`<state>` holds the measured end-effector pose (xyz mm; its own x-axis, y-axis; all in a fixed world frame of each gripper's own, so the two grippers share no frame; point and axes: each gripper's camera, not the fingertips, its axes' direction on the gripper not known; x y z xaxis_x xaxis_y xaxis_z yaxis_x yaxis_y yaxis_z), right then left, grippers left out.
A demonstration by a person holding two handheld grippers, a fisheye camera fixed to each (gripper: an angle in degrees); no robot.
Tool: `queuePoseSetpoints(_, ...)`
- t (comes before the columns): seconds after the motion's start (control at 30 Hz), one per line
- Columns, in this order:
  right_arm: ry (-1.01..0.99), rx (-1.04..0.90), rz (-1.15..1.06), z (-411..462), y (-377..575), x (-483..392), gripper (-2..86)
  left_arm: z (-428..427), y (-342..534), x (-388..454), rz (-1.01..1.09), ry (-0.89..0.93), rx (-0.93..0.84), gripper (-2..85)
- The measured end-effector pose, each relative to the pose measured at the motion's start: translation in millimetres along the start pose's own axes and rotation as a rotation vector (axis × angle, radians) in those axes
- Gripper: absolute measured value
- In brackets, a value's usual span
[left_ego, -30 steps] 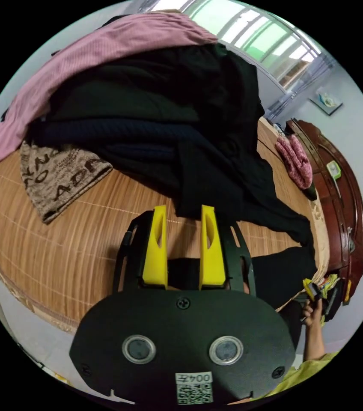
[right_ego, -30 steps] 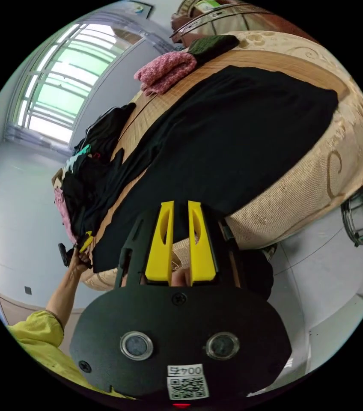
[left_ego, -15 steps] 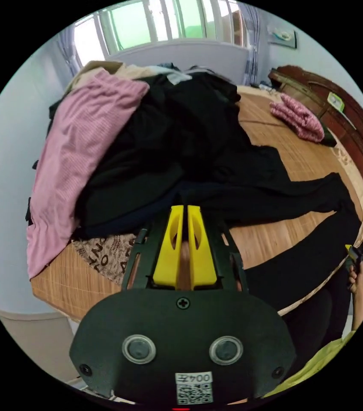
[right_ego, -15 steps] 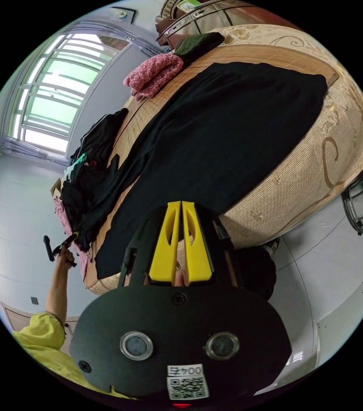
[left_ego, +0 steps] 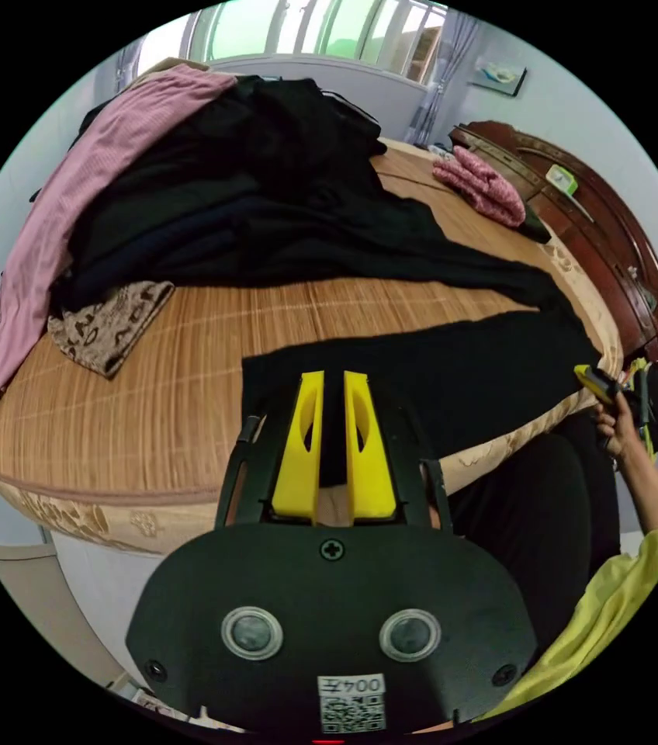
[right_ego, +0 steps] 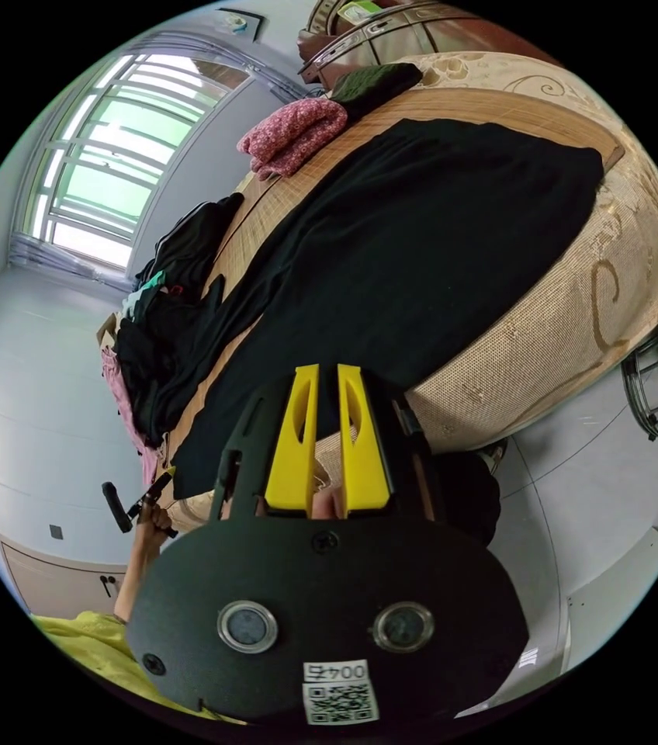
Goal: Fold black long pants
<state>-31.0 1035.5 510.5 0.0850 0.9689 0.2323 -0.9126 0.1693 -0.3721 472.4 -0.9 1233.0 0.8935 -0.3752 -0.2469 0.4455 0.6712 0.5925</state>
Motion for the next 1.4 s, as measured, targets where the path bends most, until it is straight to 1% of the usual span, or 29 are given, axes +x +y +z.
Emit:
queuePoseSetpoints(0.1,-0.002,0.001,0.004,0.6,7.6,-2.0,6.2,10.0,10.6,-10.3,-0.002,-0.023,0.043,2.1)
queuePoseSetpoints(0.27,-0.017,0.003,0.013,2.2,18.5,-6.6,6.3,13.4,12.1,-38.8,-0.020,-0.037,0.031,1.8)
queuePoseSetpoints(0.5,-0.013,0.017,-0.002,4.7,28.4,-20.3,6.4,6.1,28.1,-110.0,-0.108,-0.081,0.033,2.1)
queuePoseSetpoints(0.63,0.006,0.049,-0.024,3.2,32.6,-32.4,6.3,0.8,33.1,-145.6,-0.122,-0.118,0.012,2.4)
queuePoseSetpoints(0.77,0.091,0.137,-0.032,-9.8,23.3,-39.9,6.3,-5.7,32.3,-165.4,-0.148,-0.092,-0.021,2.8)
queuePoseSetpoints(0.83,0.171,0.158,-0.044,-13.4,12.6,-42.2,6.3,-18.0,33.6,-160.1,-0.101,-0.120,0.021,3.1)
queuePoseSetpoints(0.9,0.239,0.144,-0.057,-13.0,-0.6,-43.2,6.2,-26.4,33.6,-156.0,-0.076,-0.112,0.062,3.4)
queuePoseSetpoints(0.97,0.379,0.015,-0.073,0.1,-17.4,-42.5,4.8,-31.7,31.2,-155.8,-0.075,-0.091,0.098,3.8)
queuePoseSetpoints(1.03,0.433,-0.018,-0.131,3.8,-22.4,-45.9,3.2,-32.3,22.0,-160.5,-0.093,-0.067,0.099,5.1)
queuePoseSetpoints(1.13,0.410,-0.068,-0.061,2.9,-30.9,-57.2,3.8,-35.1,2.9,-163.8,-0.074,-0.091,0.105,7.3)
queuePoseSetpoints(1.2,0.348,-0.073,-0.089,4.7,-27.3,-72.3,4.1,-37.0,-14.4,-163.2,-0.038,-0.120,0.109,8.2)
queuePoseSetpoints(1.27,0.244,-0.143,-0.116,19.0,-16.5,-88.6,5.7,-36.0,-35.5,-163.4,-0.006,-0.142,0.097,8.9)
queuePoseSetpoints(1.3,0.231,-0.159,-0.123,23.5,-13.5,-91.9,5.9,-34.6,-49.5,-165.6,-0.004,-0.153,0.094,9.4)
queuePoseSetpoints(1.33,0.228,-0.175,-0.134,31.8,-7.8,-97.3,6.2,-32.2,-63.5,-170.0,-0.015,-0.134,0.091,10.0)
queuePoseSetpoints(1.4,0.265,-0.121,-0.153,36.1,-2.1,-103.9,5.5,-27.3,-83.3,-178.2,-0.051,-0.065,0.086,11.1)
